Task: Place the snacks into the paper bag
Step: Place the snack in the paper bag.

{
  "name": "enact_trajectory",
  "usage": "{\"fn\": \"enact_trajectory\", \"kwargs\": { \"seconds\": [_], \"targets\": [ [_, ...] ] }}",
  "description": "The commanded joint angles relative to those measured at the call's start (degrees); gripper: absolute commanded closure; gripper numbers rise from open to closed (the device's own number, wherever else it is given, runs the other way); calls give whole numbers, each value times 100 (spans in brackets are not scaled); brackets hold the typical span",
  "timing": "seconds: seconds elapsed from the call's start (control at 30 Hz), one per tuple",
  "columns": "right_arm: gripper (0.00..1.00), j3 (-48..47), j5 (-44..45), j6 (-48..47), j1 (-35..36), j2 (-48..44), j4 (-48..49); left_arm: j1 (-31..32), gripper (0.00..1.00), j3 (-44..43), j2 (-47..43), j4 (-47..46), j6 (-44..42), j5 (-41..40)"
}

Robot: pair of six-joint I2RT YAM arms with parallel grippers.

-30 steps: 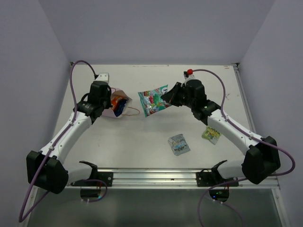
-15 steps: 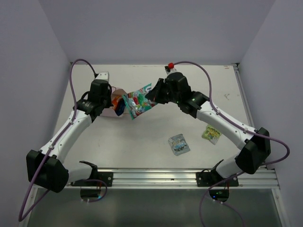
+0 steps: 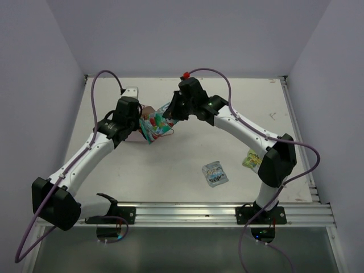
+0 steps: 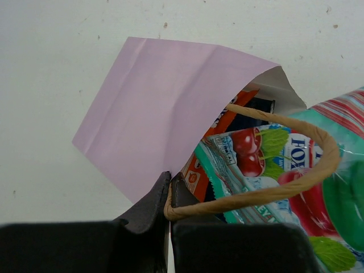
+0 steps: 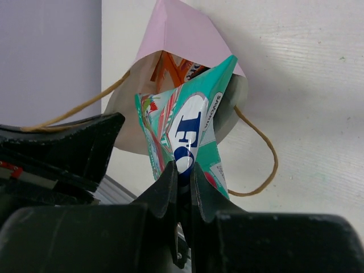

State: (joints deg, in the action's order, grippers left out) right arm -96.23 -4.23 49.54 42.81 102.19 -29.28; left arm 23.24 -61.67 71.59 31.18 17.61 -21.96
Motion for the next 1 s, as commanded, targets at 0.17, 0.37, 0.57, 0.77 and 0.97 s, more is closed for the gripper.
{"fn": "enact_trajectory", "kwargs": {
  "seconds": [0.17, 0.37, 0.57, 0.77, 0.97],
  "targets": [
    [100, -792, 211, 468, 26, 477, -254, 338, 100, -47, 83, -297, 296, -318],
    [100, -713, 729, 592, 35, 460, -166, 374, 100, 41, 65, -218, 270, -415],
    [100, -100, 1055, 977, 8, 188, 404, 382, 100, 199, 13, -156, 252, -283],
    [100, 481, 1337, 1382, 8, -120, 1160, 383, 100, 243, 4, -42, 191, -248],
    [100, 736, 1504, 1576, 8, -226, 1644, 383, 100, 261, 30, -42, 33, -82]
  ]
}}
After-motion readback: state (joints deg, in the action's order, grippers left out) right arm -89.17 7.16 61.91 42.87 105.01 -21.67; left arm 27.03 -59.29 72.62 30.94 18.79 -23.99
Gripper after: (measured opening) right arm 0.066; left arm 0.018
